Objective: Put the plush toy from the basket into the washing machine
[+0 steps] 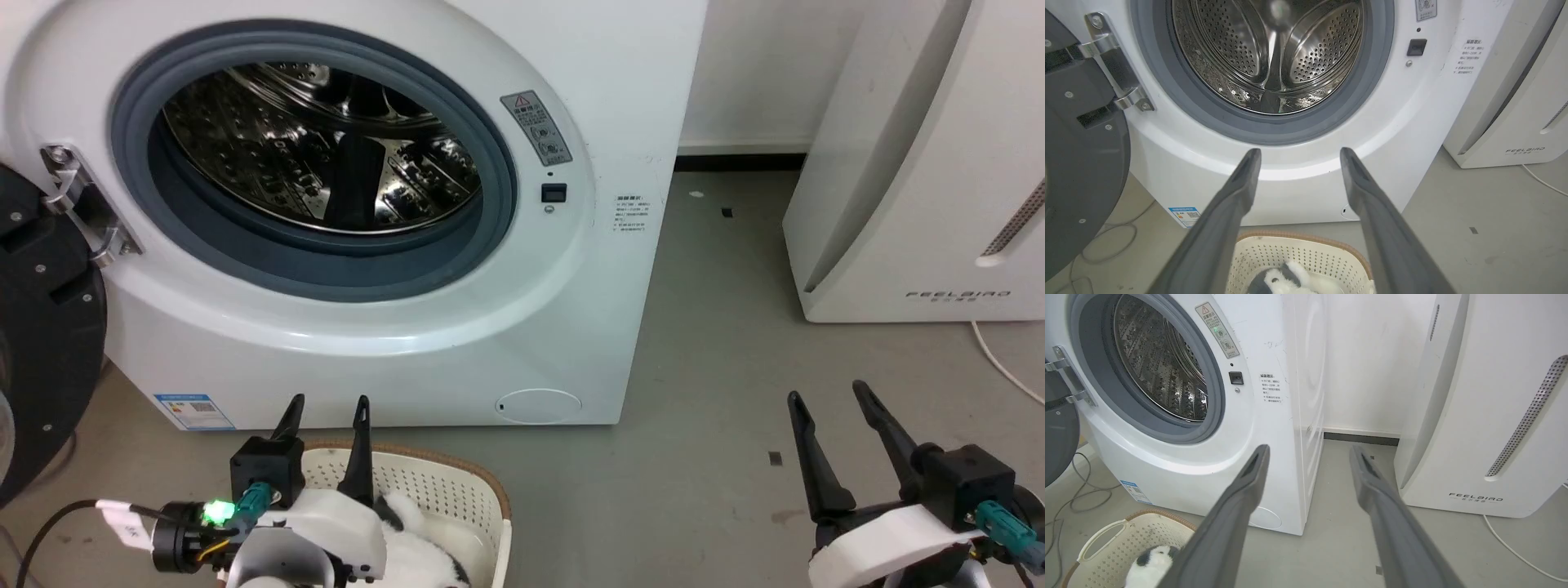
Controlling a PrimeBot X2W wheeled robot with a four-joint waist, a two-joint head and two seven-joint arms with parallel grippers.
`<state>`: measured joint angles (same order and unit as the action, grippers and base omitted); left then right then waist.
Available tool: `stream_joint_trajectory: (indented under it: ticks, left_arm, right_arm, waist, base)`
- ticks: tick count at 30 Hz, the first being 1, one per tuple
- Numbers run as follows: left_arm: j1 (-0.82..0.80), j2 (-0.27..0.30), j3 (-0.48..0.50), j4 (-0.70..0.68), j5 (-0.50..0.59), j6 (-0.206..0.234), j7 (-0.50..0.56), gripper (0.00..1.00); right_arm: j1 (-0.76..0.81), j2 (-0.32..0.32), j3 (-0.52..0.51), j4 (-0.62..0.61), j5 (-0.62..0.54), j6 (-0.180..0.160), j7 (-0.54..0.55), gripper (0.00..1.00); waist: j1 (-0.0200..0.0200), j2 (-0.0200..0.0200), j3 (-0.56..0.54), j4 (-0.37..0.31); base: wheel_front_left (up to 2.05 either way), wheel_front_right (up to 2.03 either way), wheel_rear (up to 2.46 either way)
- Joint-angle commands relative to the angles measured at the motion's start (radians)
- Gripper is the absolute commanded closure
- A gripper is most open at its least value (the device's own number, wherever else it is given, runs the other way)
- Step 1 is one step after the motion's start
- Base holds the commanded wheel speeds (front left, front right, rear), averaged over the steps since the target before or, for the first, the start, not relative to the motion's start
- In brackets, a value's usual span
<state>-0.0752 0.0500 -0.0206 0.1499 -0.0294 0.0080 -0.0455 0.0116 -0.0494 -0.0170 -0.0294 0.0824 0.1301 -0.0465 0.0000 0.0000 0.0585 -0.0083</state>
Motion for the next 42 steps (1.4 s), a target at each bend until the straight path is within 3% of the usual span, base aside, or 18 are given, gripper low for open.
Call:
stream_joint_trajectory:
  ticks: [1,22,42]
  left_arm:
    - [-0.024,0.001,-0.003,0.019,-0.004,-0.003,-0.008,0.00]
    - [-0.222,0.037,-0.022,0.338,-0.050,-0.033,0.014,0.00]
    - [-0.383,0.075,-0.127,0.548,-0.017,-0.030,0.078,0.00]
  right_arm:
    - [-0.021,0.000,-0.002,-0.009,0.010,0.000,-0.008,0.00]
    - [-0.119,0.000,-0.020,-0.070,0.075,0.000,-0.054,0.00]
    - [-0.203,0.000,-0.066,-0.159,0.115,0.000,-0.095,0.00]
  waist:
    - [0.0000,0.0000,0.011,-0.003]
    - [0.0000,0.0000,0.245,-0.042]
    - [0.0000,0.0000,0.490,-0.043]
  base:
    - [0.00,0.00,0.00]
    - [0.00,0.00,0.00]
    - [0.00,0.00,0.00]
